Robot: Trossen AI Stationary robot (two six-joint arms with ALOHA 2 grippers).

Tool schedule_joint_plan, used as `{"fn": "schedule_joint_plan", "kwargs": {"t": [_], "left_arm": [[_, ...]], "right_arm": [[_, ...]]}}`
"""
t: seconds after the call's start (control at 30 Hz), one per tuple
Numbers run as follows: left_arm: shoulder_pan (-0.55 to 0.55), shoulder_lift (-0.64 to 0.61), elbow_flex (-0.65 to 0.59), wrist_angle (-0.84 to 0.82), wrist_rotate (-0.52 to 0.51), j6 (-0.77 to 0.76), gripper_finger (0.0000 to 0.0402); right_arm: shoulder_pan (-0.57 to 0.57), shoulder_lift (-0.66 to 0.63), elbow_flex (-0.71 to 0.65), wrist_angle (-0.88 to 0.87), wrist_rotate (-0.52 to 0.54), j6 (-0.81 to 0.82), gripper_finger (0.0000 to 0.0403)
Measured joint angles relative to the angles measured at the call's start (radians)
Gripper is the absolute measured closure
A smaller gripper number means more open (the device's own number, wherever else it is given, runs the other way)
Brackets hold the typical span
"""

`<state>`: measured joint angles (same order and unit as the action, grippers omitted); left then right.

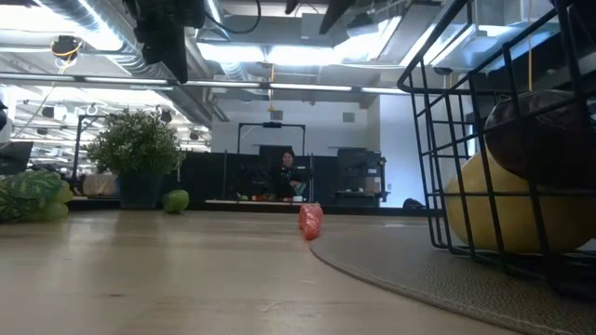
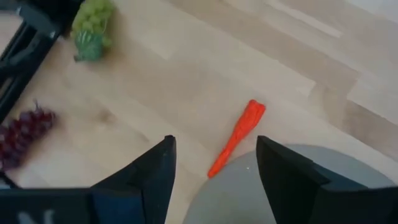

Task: Build produce basket
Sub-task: Put the orange carrot into the wire basket

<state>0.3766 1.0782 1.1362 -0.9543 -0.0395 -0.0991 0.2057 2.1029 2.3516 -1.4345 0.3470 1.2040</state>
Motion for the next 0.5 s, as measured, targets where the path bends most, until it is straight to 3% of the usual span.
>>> {"fn": "schedule_joint_plan", "kwargs": {"t": [0.3, 0.5], "left_arm": [[0.0, 0.0, 0.0, -0.001, 0.0, -0.004, 0.0401], [0.0, -0.025, 0.0, -0.001, 0.0, -0.003, 0.0401]], "right_arm": [[-0.079, 0.001, -0.027, -0.004, 0.0, 0.099, 0.0193], [-0.143, 0.005, -0.135, 0.009, -0.072, 0.153, 0.0193]]}}
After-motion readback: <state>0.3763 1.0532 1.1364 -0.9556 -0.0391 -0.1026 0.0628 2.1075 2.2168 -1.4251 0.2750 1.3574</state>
